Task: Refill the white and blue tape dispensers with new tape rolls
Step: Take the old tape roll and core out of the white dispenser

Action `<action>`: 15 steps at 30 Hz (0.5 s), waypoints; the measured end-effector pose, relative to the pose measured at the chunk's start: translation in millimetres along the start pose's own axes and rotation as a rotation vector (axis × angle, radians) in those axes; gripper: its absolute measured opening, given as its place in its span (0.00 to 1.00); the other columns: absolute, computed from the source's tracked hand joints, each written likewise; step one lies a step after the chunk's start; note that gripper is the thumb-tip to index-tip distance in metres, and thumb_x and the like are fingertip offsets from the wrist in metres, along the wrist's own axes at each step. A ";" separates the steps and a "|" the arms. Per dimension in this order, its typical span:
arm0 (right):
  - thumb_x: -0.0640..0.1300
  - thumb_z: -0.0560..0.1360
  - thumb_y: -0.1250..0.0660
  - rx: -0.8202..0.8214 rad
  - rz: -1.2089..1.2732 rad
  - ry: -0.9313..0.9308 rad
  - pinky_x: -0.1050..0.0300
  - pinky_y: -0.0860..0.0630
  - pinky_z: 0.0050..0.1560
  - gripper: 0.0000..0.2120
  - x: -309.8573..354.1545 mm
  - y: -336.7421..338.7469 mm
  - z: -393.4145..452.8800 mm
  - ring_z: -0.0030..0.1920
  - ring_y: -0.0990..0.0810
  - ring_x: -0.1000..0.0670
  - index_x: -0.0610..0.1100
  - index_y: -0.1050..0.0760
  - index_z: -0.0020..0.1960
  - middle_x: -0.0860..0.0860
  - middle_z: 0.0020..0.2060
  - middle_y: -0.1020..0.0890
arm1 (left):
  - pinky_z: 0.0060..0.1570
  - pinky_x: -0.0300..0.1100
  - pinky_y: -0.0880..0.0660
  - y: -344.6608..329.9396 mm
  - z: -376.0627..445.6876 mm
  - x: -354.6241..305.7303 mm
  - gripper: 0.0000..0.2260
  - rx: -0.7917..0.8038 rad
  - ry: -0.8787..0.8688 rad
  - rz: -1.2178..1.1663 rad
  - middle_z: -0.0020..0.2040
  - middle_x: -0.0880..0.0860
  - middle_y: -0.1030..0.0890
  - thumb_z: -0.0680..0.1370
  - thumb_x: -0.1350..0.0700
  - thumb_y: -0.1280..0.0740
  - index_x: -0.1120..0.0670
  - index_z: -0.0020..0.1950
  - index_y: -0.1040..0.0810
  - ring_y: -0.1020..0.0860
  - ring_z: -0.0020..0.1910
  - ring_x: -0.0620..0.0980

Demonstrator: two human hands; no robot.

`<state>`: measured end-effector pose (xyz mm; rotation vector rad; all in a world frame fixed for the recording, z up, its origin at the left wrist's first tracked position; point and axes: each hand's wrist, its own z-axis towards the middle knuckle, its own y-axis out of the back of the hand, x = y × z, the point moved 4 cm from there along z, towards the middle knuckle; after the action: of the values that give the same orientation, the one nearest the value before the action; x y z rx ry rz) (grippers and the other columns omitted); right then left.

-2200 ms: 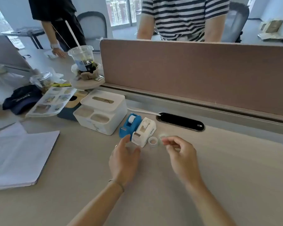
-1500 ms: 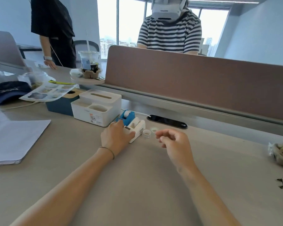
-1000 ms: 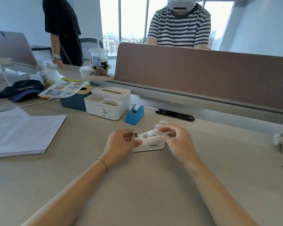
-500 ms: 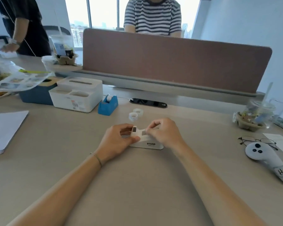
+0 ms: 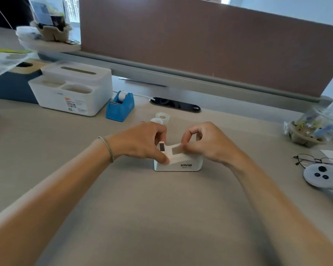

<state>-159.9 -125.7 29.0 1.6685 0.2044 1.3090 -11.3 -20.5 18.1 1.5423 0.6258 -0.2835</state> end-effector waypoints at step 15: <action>0.43 0.70 0.21 0.045 -0.237 0.097 0.52 0.19 0.49 0.05 12.2 24.0 -9.8 0.42 0.19 0.56 0.51 0.16 0.42 0.56 0.41 0.16 | 0.48 0.49 0.22 0.3 -3.5 -4.1 0.19 0.037 0.034 0.038 0.49 0.52 0.19 0.65 0.45 0.20 0.50 0.46 0.25 0.21 0.49 0.54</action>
<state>-172.6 -124.8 54.6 1.5659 0.4777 1.2135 -15.1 -18.0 20.8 1.5962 0.6200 -0.2412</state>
